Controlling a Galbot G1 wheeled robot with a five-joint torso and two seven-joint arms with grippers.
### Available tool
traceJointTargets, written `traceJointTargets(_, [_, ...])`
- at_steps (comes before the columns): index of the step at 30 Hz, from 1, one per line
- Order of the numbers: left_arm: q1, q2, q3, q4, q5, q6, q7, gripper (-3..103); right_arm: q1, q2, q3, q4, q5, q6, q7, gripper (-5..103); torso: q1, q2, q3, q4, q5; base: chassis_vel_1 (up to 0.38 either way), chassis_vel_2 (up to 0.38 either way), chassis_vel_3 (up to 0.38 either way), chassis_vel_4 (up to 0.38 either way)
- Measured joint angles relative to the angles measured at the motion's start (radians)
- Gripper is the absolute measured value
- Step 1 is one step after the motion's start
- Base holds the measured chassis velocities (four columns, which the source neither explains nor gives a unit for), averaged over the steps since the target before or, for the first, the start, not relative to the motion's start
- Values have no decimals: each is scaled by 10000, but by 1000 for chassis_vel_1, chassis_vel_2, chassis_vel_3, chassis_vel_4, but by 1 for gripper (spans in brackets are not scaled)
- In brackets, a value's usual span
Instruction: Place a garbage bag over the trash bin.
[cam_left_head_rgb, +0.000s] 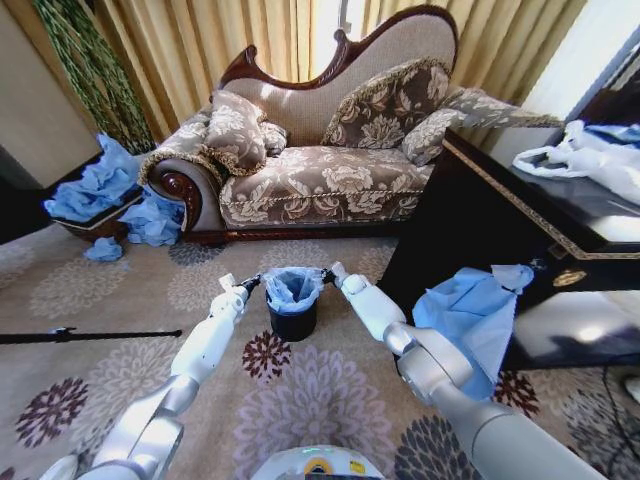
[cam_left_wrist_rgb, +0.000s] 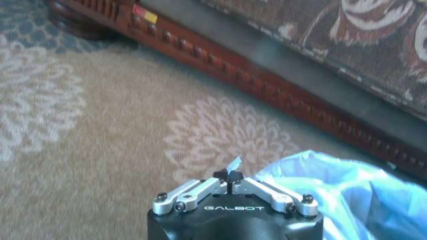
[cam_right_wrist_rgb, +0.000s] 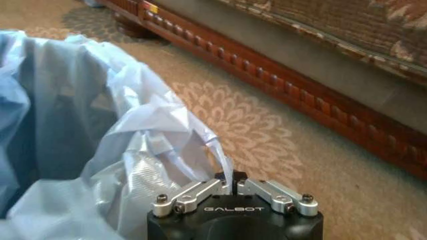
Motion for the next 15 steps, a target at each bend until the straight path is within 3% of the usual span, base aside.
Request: traceJointTargets(15, [1231,140,-121,-1428,117,224,59,0,-600,-736,-749,955,15,233,-411,0,-1,0,0,-1,1,0,0,0,0])
